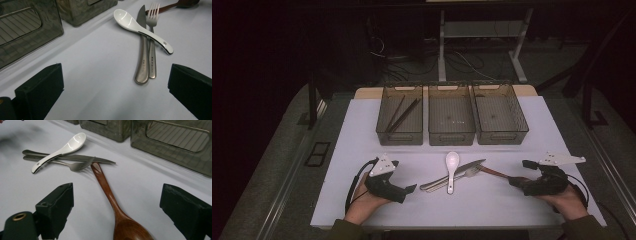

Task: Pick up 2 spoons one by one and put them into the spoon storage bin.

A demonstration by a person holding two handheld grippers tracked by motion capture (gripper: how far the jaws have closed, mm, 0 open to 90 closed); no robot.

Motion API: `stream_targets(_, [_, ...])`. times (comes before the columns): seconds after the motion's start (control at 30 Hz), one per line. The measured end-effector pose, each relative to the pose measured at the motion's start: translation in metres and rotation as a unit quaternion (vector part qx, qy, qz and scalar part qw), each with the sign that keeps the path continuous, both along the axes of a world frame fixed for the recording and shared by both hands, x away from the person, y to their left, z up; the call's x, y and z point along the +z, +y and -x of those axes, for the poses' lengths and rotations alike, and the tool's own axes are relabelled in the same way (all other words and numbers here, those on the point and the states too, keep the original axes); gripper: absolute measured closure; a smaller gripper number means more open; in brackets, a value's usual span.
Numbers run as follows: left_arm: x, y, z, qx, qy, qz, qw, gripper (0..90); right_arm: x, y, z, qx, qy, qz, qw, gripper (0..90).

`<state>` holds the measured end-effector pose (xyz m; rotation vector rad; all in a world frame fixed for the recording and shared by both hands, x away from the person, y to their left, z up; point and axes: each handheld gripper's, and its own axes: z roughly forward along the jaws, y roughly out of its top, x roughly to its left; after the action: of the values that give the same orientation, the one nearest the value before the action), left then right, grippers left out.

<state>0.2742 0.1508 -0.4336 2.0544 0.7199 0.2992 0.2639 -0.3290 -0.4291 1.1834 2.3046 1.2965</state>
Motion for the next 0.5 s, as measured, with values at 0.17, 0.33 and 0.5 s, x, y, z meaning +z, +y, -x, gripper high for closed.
stream_targets(0.17, [-0.001, 0.0, 0.0, -0.002, 0.001, 0.0, 1.0, 0.0, 0.001, -0.009, -0.001, -0.002, -0.001, 0.002, 1.0, 11.6])
stream_targets(0.33, [-0.001, 0.001, -0.001, -0.002, 0.002, 0.0, 1.0, 0.0, 0.001, -0.015, -0.002, -0.004, 0.002, 0.001, 1.0, 13.2])
stream_targets(0.5, [0.0, 0.002, -0.001, 0.001, 0.004, 0.006, 1.0, 0.0, 0.0, -0.021, -0.001, -0.005, 0.006, 0.0, 1.0, 14.3])
